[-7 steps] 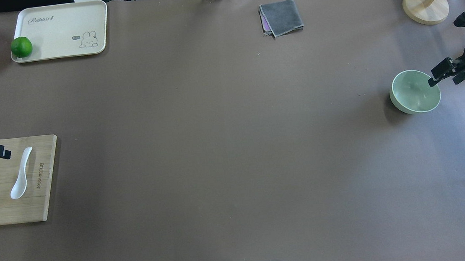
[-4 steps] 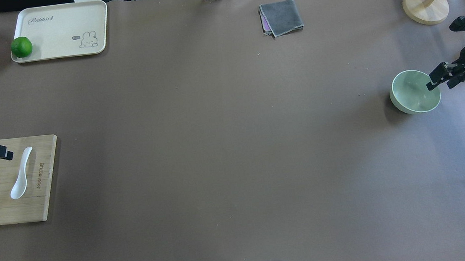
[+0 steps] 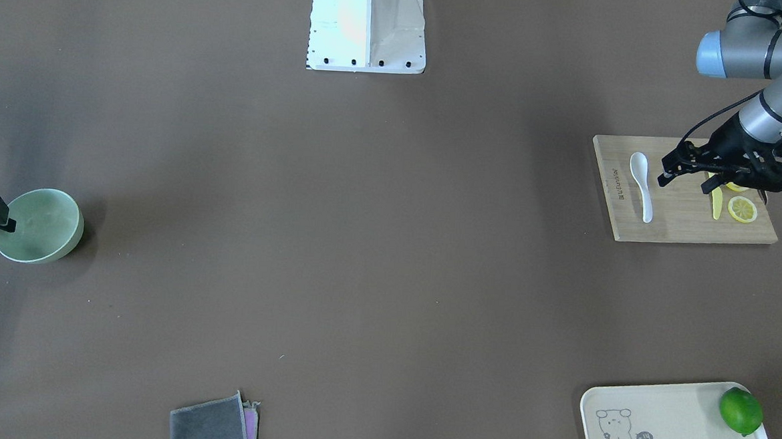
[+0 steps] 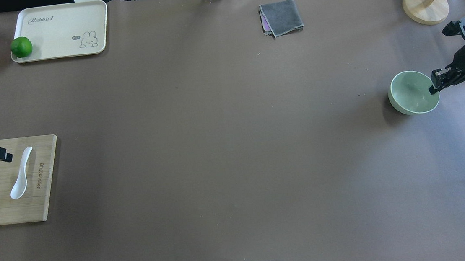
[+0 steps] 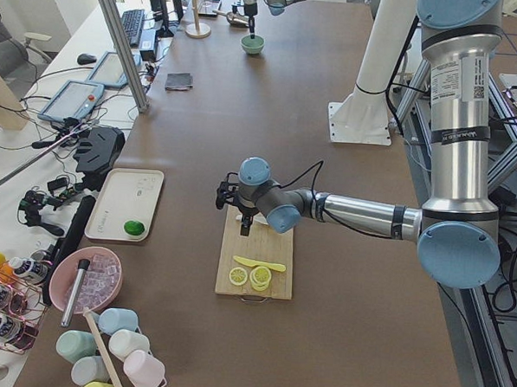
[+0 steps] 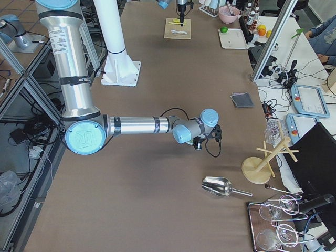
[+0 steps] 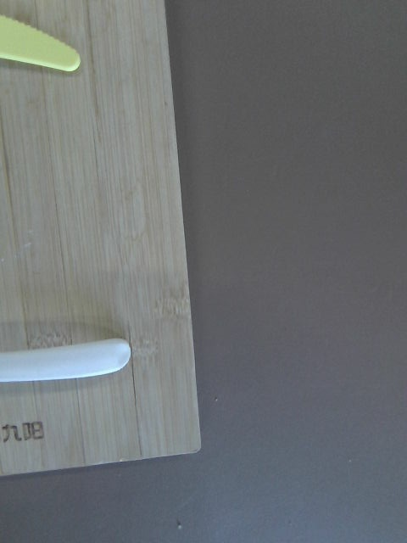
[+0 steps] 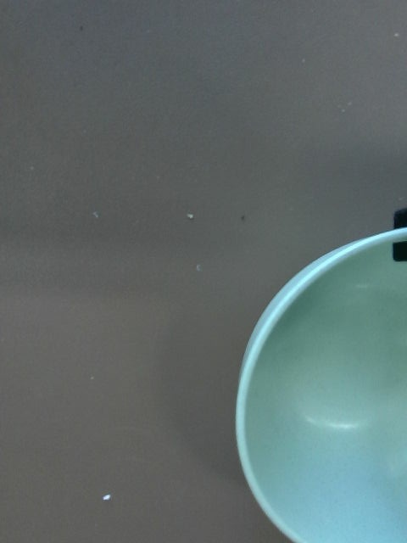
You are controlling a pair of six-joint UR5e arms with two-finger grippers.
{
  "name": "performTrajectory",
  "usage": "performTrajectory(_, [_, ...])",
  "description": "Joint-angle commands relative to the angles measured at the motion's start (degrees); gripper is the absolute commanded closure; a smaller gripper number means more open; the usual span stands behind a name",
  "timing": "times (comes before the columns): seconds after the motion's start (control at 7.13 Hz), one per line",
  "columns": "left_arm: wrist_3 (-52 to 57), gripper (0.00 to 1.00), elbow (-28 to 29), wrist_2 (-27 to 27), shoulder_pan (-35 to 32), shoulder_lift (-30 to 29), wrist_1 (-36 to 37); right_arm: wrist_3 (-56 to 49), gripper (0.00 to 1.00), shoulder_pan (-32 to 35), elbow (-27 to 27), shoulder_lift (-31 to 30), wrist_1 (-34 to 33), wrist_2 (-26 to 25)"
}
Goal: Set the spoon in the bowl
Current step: 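Drag green bowl toward table center with right gripper while left grasps spoon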
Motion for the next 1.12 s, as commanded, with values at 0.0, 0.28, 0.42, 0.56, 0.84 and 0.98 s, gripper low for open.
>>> performTrajectory(0.0, [-0.06,0.19,0.29,-0.04,2.55,-0.47,0.36,2.32,1.00,-0.12,3.15,0.80,-0.17,0.86])
performTrajectory(0.28, [-0.14,0.23,0.73,0.13,4.50,-0.56,0.36,13.18,1.00,-2.82,7.63,3.17,0.00,1.31])
performTrajectory(0.42, [-0.14,0.29,0.82,0.13,4.94,-0.56,0.36,22.37,1.00,-7.37,11.14,4.66,0.09,0.61])
performTrajectory(0.56, [-0.14,0.37,0.91,0.04,5.20,-1.08,0.45,31.77,1.00,-12.55,15.35,6.33,0.09,-2.79])
performTrajectory(0.84, [-0.14,0.40,2.21,0.04,5.20,-2.84,0.62,41.94,1.00,-22.05,20.56,7.92,0.00,-9.21])
performTrajectory(0.98, [-0.06,0.40,2.49,0.04,5.20,-3.20,0.62,45.54,1.00,-25.93,21.62,9.06,0.09,-12.37])
